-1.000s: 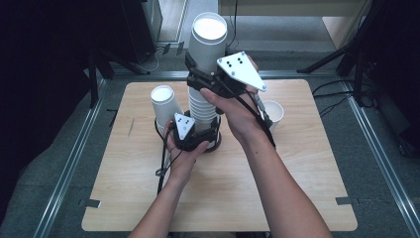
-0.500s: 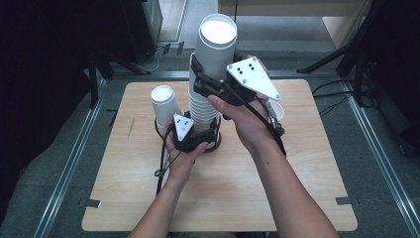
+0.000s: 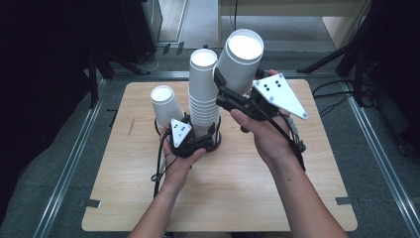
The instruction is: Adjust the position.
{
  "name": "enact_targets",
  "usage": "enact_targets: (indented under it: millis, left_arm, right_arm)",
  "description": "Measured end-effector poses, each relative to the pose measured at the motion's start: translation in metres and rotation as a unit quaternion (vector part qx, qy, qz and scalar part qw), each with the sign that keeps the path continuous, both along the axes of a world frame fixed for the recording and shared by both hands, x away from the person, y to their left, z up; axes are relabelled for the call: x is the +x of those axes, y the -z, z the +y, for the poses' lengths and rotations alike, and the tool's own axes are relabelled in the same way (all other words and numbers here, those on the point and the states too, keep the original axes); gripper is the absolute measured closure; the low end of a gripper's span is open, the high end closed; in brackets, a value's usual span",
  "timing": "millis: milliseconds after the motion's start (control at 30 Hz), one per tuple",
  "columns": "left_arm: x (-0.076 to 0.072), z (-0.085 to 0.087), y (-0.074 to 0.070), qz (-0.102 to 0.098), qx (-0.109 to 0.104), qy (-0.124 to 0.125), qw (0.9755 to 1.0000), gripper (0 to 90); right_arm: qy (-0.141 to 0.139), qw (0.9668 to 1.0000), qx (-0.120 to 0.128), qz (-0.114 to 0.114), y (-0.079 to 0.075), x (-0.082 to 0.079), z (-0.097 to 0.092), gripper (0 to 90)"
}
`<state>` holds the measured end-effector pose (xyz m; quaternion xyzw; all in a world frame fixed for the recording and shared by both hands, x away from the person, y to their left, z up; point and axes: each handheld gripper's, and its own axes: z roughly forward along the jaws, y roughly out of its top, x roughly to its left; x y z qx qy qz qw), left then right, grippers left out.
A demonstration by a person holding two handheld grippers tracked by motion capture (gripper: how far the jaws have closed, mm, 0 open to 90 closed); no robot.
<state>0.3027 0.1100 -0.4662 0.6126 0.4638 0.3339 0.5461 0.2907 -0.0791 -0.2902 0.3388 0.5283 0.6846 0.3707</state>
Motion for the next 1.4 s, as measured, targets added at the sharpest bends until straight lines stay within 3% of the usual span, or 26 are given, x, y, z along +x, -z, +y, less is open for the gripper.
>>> enact_targets:
  millis: [400,667,900,1067,1267,1400]
  left_arm:
    - [-0.023,-0.002,-0.001,-0.003,0.001,0.035,0.9994,9.1]
    - [-0.036,0.007,-0.001,-0.006,-0.003,0.031,0.9995,9.2]
    - [-0.044,0.01,-0.003,-0.001,-0.006,0.031,0.9995,9.1]
    - [-0.048,0.007,-0.007,0.0,-0.005,0.031,0.9995,9.1]
    - [-0.058,0.0,-0.014,0.007,-0.011,0.04,0.9991,9.2]
    - [-0.068,-0.003,-0.023,0.001,-0.015,0.054,0.9984,9.1]
  right_arm:
    - [0.025,0.9994,-0.02,0.011,0.038,-0.008,-0.037,15.1]
    - [0.038,0.9982,-0.045,0.013,0.068,-0.016,-0.05,15.1]
    - [0.044,0.9976,-0.05,0.019,0.087,-0.02,-0.057,15.1]
    - [0.062,0.9947,-0.081,0.01,0.104,-0.025,-0.061,15.1]
    - [0.069,0.9934,-0.086,0.031,0.129,-0.029,-0.07,15.0]
    - [0.071,0.9926,-0.089,0.045,0.145,-0.031,-0.075,15.1]
